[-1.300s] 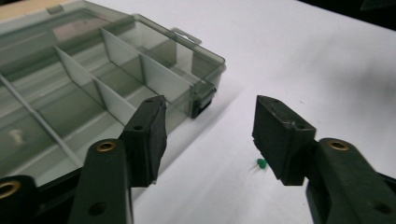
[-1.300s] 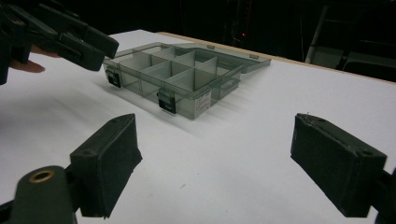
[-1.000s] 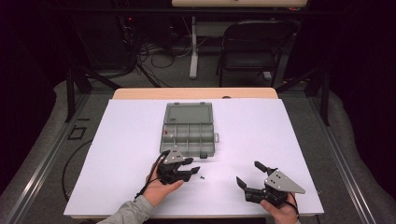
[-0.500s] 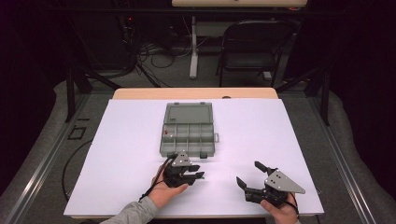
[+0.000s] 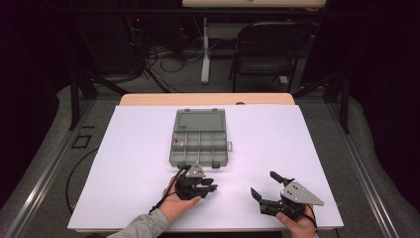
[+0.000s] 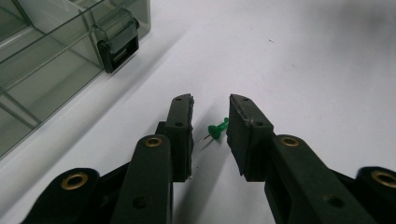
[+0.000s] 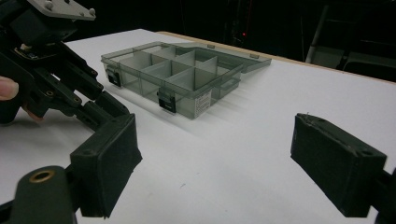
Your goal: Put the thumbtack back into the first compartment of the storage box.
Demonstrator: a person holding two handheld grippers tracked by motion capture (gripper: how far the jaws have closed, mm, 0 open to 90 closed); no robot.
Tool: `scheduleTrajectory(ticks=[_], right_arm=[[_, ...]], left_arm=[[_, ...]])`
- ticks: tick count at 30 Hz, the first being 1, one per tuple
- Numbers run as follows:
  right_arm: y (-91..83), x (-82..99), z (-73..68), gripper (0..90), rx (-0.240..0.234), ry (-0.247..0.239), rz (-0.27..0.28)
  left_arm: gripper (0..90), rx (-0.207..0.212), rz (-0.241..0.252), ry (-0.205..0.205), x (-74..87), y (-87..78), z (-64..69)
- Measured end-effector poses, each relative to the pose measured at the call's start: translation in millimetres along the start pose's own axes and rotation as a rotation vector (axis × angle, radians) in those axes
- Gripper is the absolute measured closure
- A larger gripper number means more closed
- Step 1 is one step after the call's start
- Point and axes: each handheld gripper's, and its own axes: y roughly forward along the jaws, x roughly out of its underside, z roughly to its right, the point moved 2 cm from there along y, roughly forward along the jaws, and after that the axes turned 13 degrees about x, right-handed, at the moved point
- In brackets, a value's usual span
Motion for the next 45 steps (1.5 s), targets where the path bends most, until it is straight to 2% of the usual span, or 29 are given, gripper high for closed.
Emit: scheduleTrajectory(ticks=[6,19,37,45], right_arm=[[0.0,-0.1,0.3,14.7,0.002,0.003,0.001],[0.1,-0.2,0.4,14.7,0.002,0.003,0.001],[0.0,-0.2,0.4,14.7,0.002,0.002,0.001],[-0.2,-0.2,0.8,14.7,0.001,0.002,0.001]], left_arm=[[73.0,0.011,-0.007,-0.004,0.8,2.0,-0.1],[81.8,-0.011,-0.012,0.005,2.5,2.8,-1.8],[82.9,-0.004,-0.003,-0.005,2.8,2.1,-2.7],[82.8,-0.013,0.039,-0.013,0.6,-6.0,-3.9]])
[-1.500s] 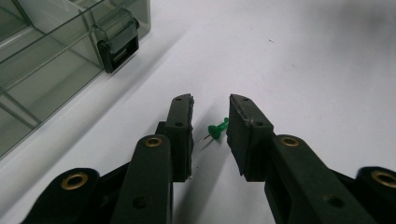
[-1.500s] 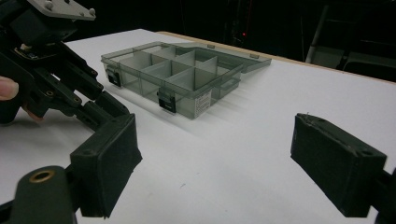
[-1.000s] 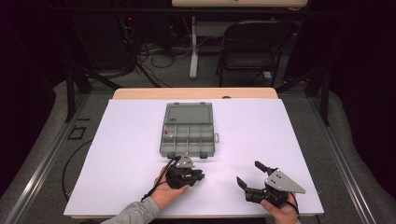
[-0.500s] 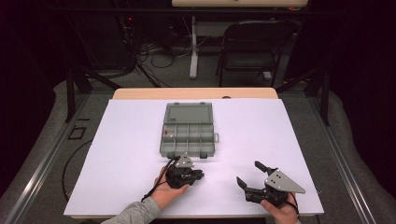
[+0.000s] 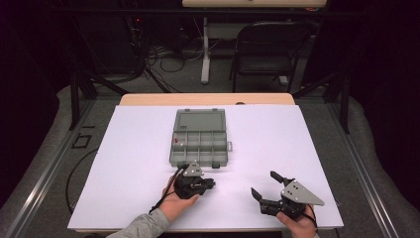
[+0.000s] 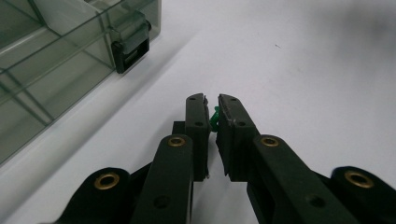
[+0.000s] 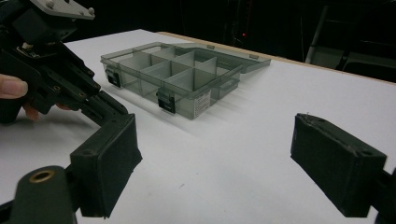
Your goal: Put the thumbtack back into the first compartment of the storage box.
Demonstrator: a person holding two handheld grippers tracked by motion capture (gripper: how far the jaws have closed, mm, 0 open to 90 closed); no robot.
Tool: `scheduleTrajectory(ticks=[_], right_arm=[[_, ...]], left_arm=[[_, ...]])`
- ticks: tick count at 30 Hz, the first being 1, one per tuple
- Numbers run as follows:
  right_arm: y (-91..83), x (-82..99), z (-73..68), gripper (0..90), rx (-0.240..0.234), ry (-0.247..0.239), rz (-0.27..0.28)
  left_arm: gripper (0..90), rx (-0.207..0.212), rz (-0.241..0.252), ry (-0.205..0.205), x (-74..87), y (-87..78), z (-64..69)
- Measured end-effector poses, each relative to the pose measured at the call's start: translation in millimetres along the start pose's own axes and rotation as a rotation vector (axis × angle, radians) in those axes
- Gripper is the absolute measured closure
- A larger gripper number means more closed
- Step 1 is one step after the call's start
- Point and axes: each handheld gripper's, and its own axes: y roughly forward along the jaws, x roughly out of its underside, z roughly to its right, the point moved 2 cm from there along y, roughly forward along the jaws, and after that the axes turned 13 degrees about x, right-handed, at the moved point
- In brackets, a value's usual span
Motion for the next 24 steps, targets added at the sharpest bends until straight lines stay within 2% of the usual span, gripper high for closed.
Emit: scheduleTrajectory(ticks=[7,13,16,24], right_arm=[[-0.2,0.1,0.5,14.7,0.001,-0.001,0.000],[0.1,0.2,0.4,14.7,0.001,-0.001,0.001],[0.2,0.3,0.3,14.8,0.001,0.001,0.000],[0.8,0.8,-0.2,14.8,0.001,0.006,-0.004]], left_arm=[[82.8,-0.017,0.065,-0.007,-4.3,-15.4,-1.1],[82.8,-0.043,0.127,-0.013,-9.3,-35.0,-4.7],[82.8,-0.050,0.162,-0.025,-11.0,-46.4,-8.4],[82.8,-0.104,0.250,-0.057,-14.2,-77.6,-22.3]])
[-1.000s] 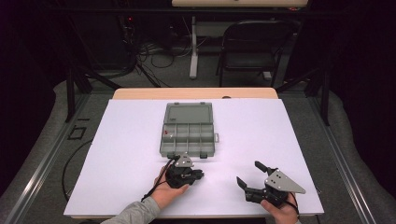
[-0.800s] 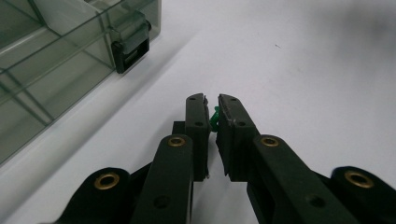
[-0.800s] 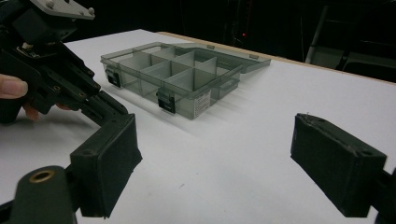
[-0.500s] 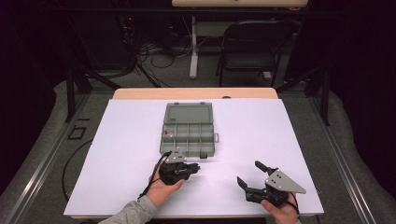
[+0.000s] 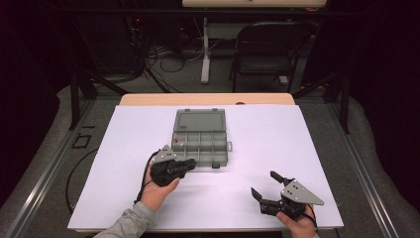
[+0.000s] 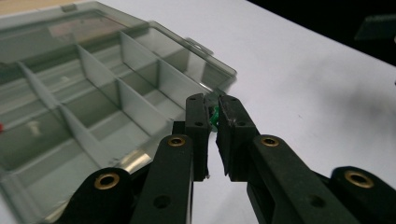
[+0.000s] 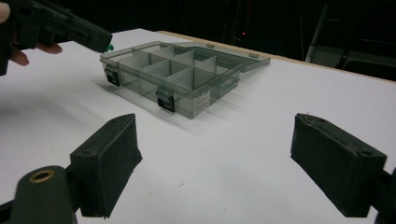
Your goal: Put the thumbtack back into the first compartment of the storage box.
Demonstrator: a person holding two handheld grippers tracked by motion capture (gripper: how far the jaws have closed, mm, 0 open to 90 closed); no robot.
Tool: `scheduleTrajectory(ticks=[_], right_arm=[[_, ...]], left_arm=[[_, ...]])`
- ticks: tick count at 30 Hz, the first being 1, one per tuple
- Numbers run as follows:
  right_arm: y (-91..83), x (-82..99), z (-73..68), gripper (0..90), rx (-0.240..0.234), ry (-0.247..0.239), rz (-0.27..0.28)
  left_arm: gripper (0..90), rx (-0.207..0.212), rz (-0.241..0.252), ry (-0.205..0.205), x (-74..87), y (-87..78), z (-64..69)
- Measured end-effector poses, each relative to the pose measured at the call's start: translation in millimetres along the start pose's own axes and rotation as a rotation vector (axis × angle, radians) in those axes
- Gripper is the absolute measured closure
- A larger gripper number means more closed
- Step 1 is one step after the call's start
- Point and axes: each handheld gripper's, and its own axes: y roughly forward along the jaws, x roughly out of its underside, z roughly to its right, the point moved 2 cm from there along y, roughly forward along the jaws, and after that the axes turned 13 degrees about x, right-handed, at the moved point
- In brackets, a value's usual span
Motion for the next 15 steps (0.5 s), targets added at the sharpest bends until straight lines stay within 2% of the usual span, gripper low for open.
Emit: scheduleTrajectory(ticks=[12,15], right_arm=[[-1.8,0.6,1.5,14.8,0.006,0.004,0.002],[-2.0,1.0,1.2,14.8,0.008,0.003,-0.002]], left_arm=[[82.8,-0.085,0.099,-0.046,-9.4,-33.1,-25.4],[82.8,-0.097,0.107,-0.052,-9.9,-37.6,-30.3]])
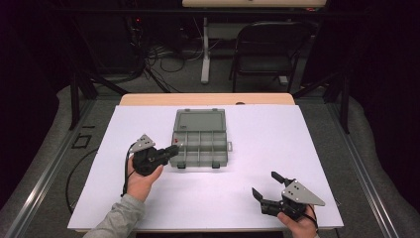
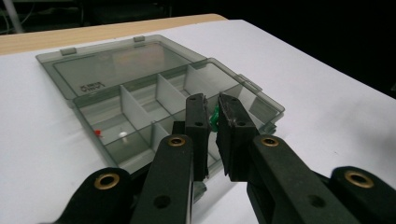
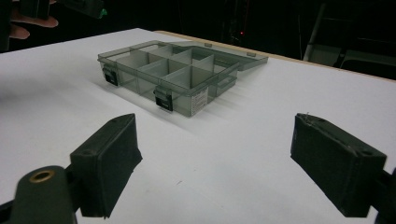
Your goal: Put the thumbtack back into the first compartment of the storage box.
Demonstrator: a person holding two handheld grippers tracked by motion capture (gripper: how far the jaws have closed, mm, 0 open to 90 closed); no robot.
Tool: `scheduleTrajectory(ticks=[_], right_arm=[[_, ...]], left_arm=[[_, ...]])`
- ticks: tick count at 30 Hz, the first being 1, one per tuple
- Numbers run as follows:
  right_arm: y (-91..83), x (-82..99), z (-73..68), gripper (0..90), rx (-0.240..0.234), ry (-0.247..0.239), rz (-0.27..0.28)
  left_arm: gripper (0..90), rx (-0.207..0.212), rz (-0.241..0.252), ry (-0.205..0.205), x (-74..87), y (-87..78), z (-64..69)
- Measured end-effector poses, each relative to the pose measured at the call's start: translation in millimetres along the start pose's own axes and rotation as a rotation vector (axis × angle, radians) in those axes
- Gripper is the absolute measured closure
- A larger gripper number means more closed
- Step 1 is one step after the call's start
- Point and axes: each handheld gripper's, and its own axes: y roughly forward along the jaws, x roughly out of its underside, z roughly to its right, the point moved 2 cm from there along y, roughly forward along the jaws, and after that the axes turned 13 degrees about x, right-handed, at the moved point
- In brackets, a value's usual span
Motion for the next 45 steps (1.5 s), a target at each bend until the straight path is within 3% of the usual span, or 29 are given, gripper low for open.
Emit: scheduleTrajectory(ticks=[13,18,33,39,45], right_arm=[[-1.0,0.0,0.1,14.8,0.001,-0.007,0.000],[-0.8,0.3,0.3,14.8,0.007,-0.006,-0.002],[-0.8,0.6,0.7,14.8,0.007,-0.003,-0.002],[-0.6,0.5,0.6,14.8,0.006,-0.004,-0.003],[-0.4,0.6,0.5,14.8,0.005,-0.002,-0.003]], left_arm=[[82.8,-0.045,0.024,-0.034,-3.5,-8.3,-14.2],[82.8,-0.055,0.016,-0.029,-14.4,-7.1,-14.7],[82.8,-0.115,-0.129,-0.067,-54.9,18.0,-37.3],[82.8,-0.131,-0.205,-0.078,-58.3,30.8,-47.9],[82.8,-0.144,-0.269,-0.126,-52.6,45.0,-61.3]])
